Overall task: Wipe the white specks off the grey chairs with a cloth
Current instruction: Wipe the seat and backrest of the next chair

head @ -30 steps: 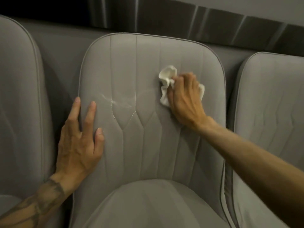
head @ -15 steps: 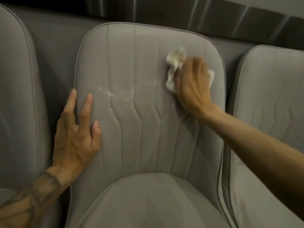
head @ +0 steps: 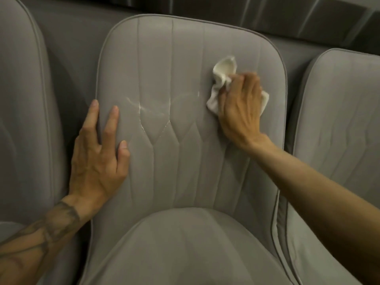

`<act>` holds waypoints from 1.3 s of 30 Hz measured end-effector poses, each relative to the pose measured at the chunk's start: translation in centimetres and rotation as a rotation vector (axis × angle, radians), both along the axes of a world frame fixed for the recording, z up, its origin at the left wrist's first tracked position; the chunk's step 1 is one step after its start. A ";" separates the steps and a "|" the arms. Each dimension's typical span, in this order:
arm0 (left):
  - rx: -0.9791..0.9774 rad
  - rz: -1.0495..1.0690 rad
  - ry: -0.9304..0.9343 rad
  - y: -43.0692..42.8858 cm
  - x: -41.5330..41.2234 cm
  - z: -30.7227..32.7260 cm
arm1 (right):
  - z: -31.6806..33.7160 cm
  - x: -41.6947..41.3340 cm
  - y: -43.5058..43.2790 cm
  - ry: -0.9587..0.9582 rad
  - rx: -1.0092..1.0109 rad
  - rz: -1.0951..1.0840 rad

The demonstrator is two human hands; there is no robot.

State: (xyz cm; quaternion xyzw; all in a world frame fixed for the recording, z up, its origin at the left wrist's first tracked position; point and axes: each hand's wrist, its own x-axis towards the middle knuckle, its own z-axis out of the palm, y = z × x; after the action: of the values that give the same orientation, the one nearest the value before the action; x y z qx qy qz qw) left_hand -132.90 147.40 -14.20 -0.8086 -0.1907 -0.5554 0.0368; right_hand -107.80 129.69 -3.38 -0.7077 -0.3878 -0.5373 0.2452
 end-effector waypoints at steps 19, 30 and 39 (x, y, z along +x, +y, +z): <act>0.004 -0.040 -0.016 0.3 0.1 0.0 | -12.4 -4.2 -2.6 0.089 -0.238 0.047; -0.022 -0.034 -0.002 0.1 -0.1 0.0 | -9.7 -2.9 -2.2 0.064 -0.171 -0.021; -0.030 -0.047 -0.007 0.2 0.0 -0.1 | -3.1 -0.5 -4.5 -0.011 -0.203 -0.062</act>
State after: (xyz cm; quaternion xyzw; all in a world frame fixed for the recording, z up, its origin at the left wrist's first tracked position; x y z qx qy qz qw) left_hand -132.93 147.63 -14.32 -0.8113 -0.1801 -0.5561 0.0111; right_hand -108.28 125.21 -6.45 -0.7377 -0.4195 -0.5063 0.1533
